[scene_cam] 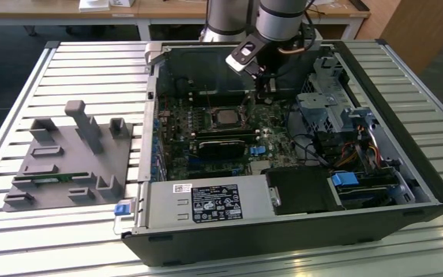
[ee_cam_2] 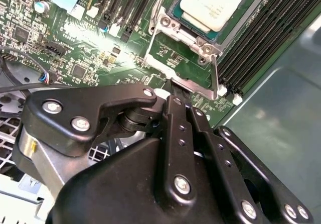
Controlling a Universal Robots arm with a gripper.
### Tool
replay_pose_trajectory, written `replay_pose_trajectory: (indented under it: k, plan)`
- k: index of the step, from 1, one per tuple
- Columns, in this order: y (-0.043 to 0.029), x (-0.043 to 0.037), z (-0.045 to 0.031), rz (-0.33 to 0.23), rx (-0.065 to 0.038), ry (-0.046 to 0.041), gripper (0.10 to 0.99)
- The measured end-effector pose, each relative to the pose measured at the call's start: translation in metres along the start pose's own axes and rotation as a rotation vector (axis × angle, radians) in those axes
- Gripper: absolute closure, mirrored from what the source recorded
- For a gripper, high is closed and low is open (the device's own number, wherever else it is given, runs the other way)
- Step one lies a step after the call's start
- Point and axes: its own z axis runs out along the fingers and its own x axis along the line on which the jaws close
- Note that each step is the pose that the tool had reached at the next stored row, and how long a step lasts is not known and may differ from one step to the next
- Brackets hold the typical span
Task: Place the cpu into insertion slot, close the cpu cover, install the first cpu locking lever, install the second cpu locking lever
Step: 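Close the cpu cover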
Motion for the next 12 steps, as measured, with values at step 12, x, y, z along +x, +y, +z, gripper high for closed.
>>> replay_pose_trajectory:
  k: [12]
  plan:
    - [-0.008,0.0001,0.0015,0.0,0.0,-0.0001,0.98]
